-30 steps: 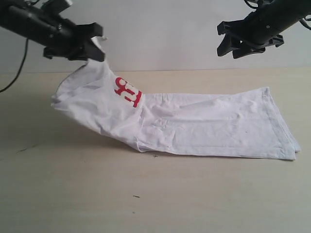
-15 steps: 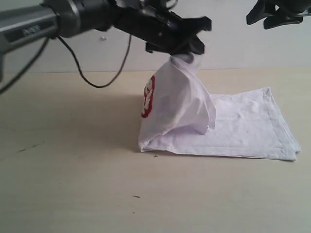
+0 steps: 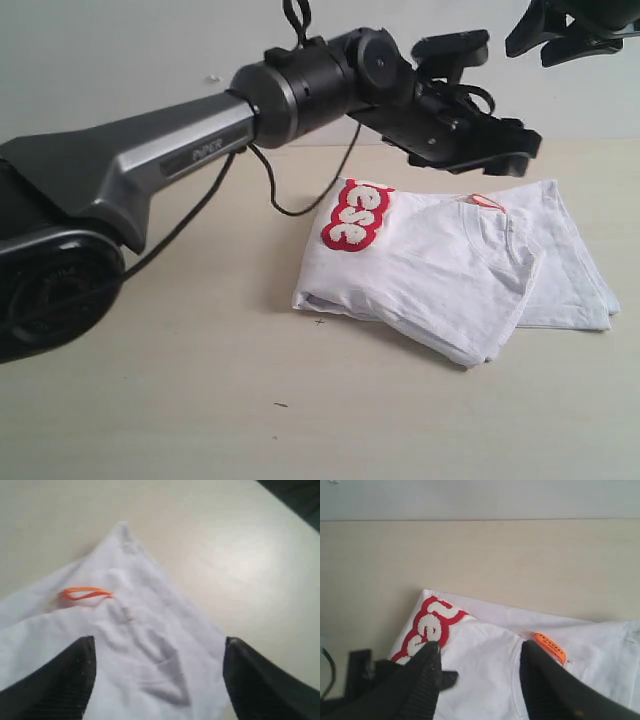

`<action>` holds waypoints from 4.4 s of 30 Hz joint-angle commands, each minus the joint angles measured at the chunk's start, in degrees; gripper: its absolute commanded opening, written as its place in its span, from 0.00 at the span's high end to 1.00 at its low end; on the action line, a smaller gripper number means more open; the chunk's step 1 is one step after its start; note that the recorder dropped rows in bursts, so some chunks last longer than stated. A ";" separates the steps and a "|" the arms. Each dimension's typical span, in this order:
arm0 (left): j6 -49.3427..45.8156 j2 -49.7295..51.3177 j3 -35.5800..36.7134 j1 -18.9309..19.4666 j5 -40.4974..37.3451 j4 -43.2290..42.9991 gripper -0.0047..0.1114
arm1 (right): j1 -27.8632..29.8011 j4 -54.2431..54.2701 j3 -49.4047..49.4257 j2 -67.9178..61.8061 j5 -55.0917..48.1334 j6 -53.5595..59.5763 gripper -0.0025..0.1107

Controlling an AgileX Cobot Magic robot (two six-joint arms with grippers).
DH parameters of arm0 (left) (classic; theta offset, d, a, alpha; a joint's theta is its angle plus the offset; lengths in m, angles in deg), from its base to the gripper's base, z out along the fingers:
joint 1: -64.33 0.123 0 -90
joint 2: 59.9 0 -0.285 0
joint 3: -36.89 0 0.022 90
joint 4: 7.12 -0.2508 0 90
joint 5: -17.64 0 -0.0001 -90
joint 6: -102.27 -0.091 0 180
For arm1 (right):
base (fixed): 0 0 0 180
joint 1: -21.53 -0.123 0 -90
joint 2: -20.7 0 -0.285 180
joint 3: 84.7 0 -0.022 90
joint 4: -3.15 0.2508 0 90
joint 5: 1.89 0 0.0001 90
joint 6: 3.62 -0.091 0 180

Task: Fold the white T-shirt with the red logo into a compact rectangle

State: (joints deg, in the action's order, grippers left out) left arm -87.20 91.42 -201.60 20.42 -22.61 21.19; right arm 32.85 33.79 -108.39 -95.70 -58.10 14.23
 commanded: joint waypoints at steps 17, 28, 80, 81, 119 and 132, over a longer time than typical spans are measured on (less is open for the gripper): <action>6.31 -12.99 -0.67 14.14 -23.42 -15.68 0.42 | 5.04 -2.11 13.32 -14.20 1.46 0.94 0.51; 5.24 -12.99 -0.67 14.28 -22.20 -15.68 0.42 | 4.72 -3.73 13.19 -19.33 6.29 1.59 0.51; 0.71 -11.88 -0.67 14.15 -25.13 -17.08 0.42 | 2.01 -6.31 10.61 -19.45 6.34 1.58 0.51; 0.71 -11.88 -0.67 14.15 -25.27 -16.96 0.42 | 2.01 -6.90 10.61 -19.70 6.56 1.58 0.51; 0.57 -11.88 -0.67 14.83 -25.08 -16.75 0.42 | -2.10 -7.78 9.53 -17.12 4.16 3.14 0.98; -0.63 -11.88 -0.67 14.83 -24.42 -16.96 0.42 | -3.07 -43.78 3.96 -5.16 5.72 -5.95 0.98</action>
State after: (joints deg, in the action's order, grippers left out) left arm -87.40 79.63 -201.72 35.03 -47.72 4.55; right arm 29.68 -6.98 -104.31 -98.78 -52.20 9.27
